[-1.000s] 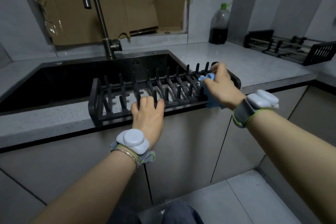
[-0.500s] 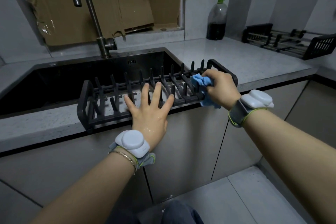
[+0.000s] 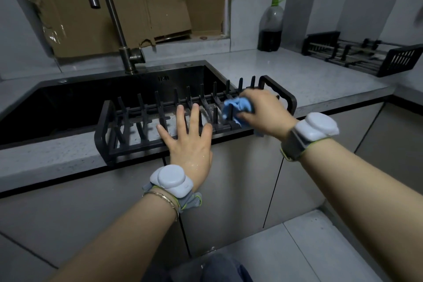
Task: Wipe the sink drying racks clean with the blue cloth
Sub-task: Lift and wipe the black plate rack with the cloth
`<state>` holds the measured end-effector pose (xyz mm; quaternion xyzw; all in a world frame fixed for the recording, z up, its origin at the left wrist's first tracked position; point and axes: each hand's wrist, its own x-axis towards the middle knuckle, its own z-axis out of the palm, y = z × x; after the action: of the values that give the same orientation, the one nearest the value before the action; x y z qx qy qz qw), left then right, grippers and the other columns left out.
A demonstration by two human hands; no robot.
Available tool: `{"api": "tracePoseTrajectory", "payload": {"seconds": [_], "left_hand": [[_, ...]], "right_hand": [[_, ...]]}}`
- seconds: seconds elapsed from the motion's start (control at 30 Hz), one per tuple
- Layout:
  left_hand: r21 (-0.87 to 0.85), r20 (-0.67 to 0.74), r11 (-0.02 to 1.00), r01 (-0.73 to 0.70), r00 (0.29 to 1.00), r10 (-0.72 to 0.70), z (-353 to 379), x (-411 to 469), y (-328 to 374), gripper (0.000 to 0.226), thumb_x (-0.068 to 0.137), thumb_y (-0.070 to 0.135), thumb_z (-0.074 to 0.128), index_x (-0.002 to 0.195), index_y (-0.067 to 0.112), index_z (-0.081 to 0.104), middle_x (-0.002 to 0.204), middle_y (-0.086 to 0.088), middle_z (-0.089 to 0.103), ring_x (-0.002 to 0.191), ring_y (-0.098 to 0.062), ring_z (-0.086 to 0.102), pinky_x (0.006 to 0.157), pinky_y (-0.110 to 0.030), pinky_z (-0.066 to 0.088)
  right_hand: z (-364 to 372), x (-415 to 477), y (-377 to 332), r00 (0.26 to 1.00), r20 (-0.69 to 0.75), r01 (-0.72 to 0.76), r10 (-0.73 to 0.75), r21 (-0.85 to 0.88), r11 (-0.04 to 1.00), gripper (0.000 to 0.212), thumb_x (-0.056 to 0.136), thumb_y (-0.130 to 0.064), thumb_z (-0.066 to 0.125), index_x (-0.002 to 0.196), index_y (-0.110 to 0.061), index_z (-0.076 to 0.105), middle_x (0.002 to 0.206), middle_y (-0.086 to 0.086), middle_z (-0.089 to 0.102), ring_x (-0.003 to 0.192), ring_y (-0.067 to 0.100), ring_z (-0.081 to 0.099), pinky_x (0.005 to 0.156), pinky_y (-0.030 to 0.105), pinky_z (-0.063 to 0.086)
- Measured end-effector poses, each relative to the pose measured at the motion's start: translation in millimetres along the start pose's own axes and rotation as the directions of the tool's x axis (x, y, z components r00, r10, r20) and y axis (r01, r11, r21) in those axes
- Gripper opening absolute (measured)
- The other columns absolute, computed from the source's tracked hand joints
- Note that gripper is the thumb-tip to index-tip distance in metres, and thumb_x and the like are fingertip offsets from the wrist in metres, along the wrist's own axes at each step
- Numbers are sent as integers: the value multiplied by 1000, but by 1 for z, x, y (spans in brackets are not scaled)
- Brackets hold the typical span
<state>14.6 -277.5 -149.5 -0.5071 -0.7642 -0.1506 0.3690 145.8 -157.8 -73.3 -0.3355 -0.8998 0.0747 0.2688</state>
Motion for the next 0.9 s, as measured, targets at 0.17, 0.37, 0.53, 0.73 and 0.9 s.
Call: {"api": "tracePoseTrajectory", "payload": {"seconds": [0.17,0.37,0.53,0.73,0.9], "left_hand": [[0,3,999,37,999,-37,0,2,2,44,44,10,85,83,12,65,129,-19,55,127,-42,34,82,-80,28],[-20,53,995,100,994,-99,-6,9,5,41,42,10,87,77,11,65,118,-23,60,119,-48,50,79,-81,28],[-54,80,997,58,995,-54,-8,4,5,31,57,27,85,77,13,66,118,-23,60,121,-48,48,80,-81,26],[-81,119,993,86,990,-76,-8,8,5,30,62,36,81,74,13,66,112,-23,62,116,-52,49,77,-83,23],[-84,166,991,104,982,-89,-9,10,2,30,63,37,78,72,12,66,87,-20,65,102,-51,57,75,-84,23]], "right_hand": [[7,-1,-2,999,-50,-9,-1,-202,979,21,86,-16,61,101,-8,51,96,17,59,91,35,52,63,32,29],[-11,12,-3,840,-368,-242,398,401,883,14,92,-16,50,94,-4,57,93,18,61,85,30,55,72,35,37],[-44,12,21,728,-436,-206,529,596,776,23,93,-27,51,108,-13,40,108,10,55,97,19,52,79,25,37],[-24,-19,38,964,-55,-248,259,158,956,51,87,-28,58,131,-12,37,131,10,40,120,28,36,102,40,33],[-33,-24,22,989,55,-143,135,173,974,56,80,1,52,134,-15,45,132,11,50,104,23,48,78,22,41]]}}
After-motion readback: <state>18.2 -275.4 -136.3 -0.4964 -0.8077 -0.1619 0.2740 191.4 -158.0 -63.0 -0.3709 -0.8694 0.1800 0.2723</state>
